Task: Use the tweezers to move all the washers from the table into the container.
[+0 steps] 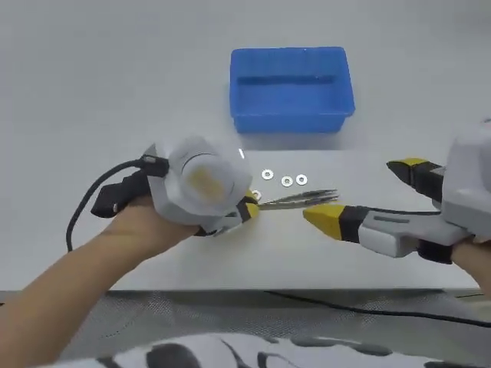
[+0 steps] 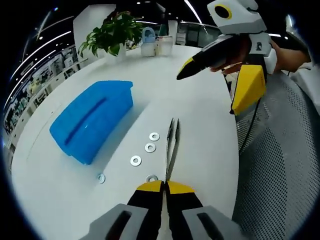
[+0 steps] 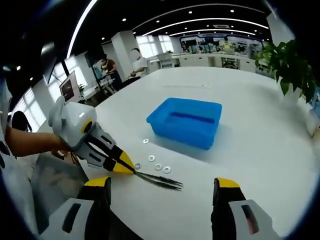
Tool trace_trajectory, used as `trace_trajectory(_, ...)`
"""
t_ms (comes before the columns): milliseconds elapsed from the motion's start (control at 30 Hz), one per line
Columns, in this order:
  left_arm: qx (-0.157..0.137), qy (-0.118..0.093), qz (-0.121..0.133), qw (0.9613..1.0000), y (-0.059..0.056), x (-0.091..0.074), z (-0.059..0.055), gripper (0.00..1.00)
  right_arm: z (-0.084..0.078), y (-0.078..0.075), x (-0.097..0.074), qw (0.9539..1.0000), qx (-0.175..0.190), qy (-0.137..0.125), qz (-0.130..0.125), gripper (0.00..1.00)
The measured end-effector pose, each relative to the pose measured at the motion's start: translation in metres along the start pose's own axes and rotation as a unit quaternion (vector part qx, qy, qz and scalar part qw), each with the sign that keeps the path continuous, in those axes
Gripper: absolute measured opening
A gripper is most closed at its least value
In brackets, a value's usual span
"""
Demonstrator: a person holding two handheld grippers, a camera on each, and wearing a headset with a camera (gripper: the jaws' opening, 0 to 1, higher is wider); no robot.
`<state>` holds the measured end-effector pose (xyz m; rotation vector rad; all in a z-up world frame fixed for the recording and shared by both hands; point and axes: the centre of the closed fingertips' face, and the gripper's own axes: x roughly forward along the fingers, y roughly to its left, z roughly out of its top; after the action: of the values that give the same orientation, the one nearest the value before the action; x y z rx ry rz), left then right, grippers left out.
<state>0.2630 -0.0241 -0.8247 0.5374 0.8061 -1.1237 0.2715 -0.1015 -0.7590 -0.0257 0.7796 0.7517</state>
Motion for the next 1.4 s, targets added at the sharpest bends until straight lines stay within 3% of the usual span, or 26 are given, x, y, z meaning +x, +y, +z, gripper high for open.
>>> trace_trajectory(133, 0.026, -0.005, 0.000, 0.9997, -0.004, -0.008, 0.006, 0.00, 0.002, 0.011, 0.005, 0.9988, -0.042, 0.013, 0.023, 0.77)
trace_trajectory(267, 0.030, -0.003, 0.003, 0.9995, -0.008, -0.024, 0.016, 0.00, -0.001, 0.025, 0.013, 0.9932, -0.096, 0.034, 0.057, 0.59)
trace_trajectory(367, 0.035, -0.016, 0.005, 0.9993, -0.012, -0.038, 0.028, 0.00, -0.010, 0.033, 0.020, 0.9843, -0.150, 0.059, 0.072, 0.46)
trace_trajectory(433, 0.041, -0.025, 0.014, 0.9987, -0.012, -0.044, 0.035, 0.00, -0.016, 0.037, 0.026, 0.9761, -0.190, 0.072, 0.077, 0.40)
trace_trajectory(500, 0.040, -0.033, 0.015, 0.9985, -0.013, -0.052, 0.042, 0.00, -0.023, 0.042, 0.030, 0.9691, -0.212, 0.090, 0.089, 0.35)
trace_trajectory(633, 0.022, -0.056, 0.012, 0.9981, -0.018, -0.063, 0.060, 0.00, -0.018, 0.049, 0.041, 0.9702, -0.208, 0.071, 0.102, 0.31)
trace_trajectory(733, 0.022, -0.061, 0.015, 0.9977, -0.020, -0.069, 0.066, 0.00, -0.015, 0.049, 0.049, 0.9669, -0.225, 0.068, 0.100, 0.25)
trace_trajectory(900, 0.008, -0.081, 0.024, 0.9964, -0.015, -0.074, 0.072, 0.00, -0.002, 0.049, 0.056, 0.9688, -0.220, 0.046, 0.104, 0.09)
trace_trajectory(1133, 0.002, -0.080, 0.049, 0.9956, -0.005, -0.088, 0.073, 0.00, 0.012, 0.063, 0.065, 0.9745, -0.176, 0.025, 0.137, 0.09)
trace_trajectory(1400, -0.003, -0.073, 0.056, 0.9958, 0.004, -0.089, 0.067, 0.00, 0.013, 0.068, 0.076, 0.9748, -0.157, 0.027, 0.156, 0.09)
